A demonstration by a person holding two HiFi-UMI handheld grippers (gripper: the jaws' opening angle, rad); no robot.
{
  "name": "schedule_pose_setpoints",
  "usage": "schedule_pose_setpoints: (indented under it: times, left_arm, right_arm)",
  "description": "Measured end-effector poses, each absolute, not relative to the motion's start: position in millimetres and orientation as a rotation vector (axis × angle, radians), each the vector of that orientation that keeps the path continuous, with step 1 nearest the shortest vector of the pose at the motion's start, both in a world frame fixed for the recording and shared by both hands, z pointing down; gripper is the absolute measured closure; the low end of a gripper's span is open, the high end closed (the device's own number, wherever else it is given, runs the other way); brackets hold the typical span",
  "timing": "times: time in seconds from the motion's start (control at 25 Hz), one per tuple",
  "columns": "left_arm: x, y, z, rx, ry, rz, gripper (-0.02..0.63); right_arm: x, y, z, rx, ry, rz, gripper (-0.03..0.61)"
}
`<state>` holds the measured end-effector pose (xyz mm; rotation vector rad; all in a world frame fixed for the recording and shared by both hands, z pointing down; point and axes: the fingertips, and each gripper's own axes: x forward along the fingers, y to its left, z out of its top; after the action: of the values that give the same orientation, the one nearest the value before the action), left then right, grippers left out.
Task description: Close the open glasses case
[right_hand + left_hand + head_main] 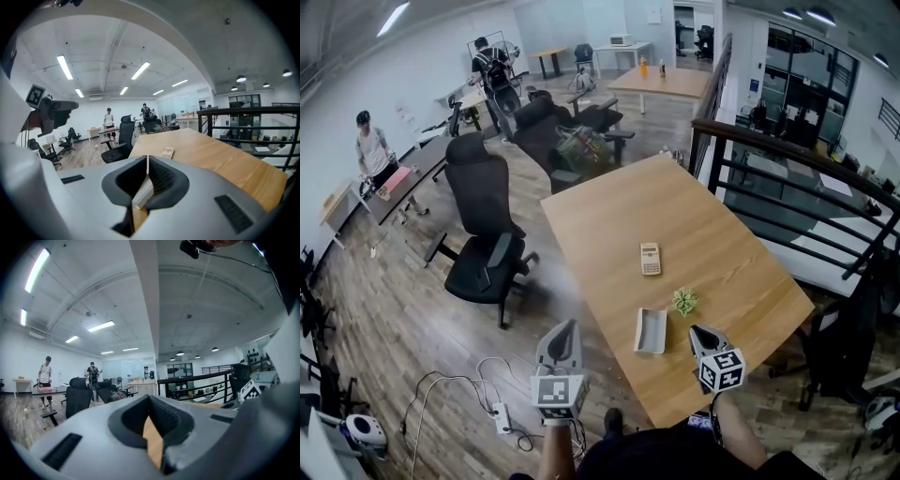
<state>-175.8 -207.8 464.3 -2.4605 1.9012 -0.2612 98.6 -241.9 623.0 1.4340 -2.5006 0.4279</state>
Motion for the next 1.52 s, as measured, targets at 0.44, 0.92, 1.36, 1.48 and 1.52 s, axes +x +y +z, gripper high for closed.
schedule_pose_setpoints:
  times: [0.44,0.92,1.36,1.48,1.52]
  left_arm:
    - [-198.5,-184.5,465.8,-2.456,1.975,-0.296,0.612]
    - [-236.4,-152.3,475.0,-2.376,2.105,-0.347,0.612]
    - [-239.5,-146.7,481.7,-2.418,2.114,-0.361,0.612]
    - [-240.7,-146.4,480.7,-2.411,2.119,-0.345,0.612]
    - [-240.5,-147.0,479.6,-2.412,2.119,-0.335,0.612]
  right_arm:
    - [47.6,-241.5,779.4,1.115,-2.266,0.706,0.402]
    - [32.9,-248.8,838.9,1.144,-2.089,0.824,0.407]
    - [53.1,-251.7,828.3,1.064,-1.911,0.338,0.508]
    - [51.3,-251.2,821.5,0.911,-1.73,-0.062,0.508]
    - [48.7,-251.2,819.4,0.853,-1.668,-0.194,0.508]
